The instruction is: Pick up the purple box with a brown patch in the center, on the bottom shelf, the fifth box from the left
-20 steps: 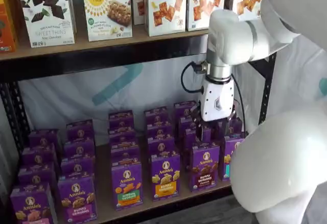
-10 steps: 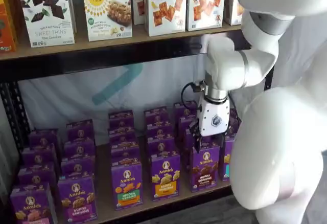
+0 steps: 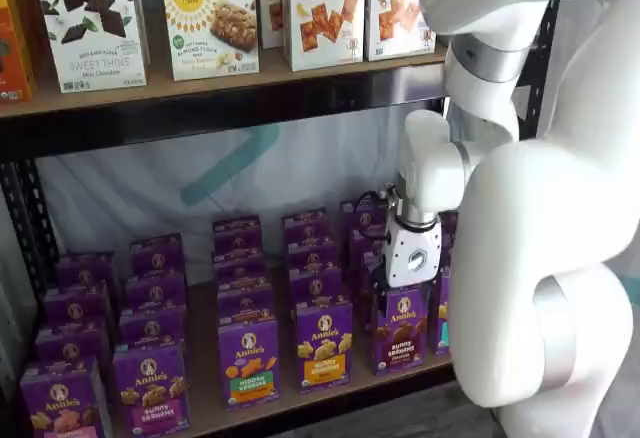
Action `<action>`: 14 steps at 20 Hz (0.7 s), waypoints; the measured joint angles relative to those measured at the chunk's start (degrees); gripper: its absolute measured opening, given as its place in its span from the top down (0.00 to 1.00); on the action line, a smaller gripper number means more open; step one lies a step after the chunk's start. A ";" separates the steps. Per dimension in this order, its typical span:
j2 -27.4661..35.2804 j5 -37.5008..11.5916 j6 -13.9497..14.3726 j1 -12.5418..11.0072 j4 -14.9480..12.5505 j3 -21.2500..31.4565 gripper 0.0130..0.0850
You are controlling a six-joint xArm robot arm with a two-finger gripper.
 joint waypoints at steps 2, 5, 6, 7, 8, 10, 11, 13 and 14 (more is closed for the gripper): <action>3.68 -2.45 1.12 -0.51 -1.75 -1.65 0.00; 8.83 -4.48 3.61 -1.39 -5.27 -4.71 0.00; 10.16 -4.90 4.20 -1.66 -6.16 -5.56 0.00; 11.95 -5.58 4.97 -2.06 -7.36 -6.74 0.00; 13.89 -6.35 5.52 -2.52 -8.38 -8.10 0.00; 17.14 -7.42 5.92 -3.26 -9.54 -10.63 0.00; 18.72 -7.78 6.37 -3.65 -10.39 -11.96 0.00; 20.71 -7.79 6.13 -3.94 -10.47 -13.87 0.00; 21.53 -7.77 5.60 -3.98 -10.00 -14.68 0.00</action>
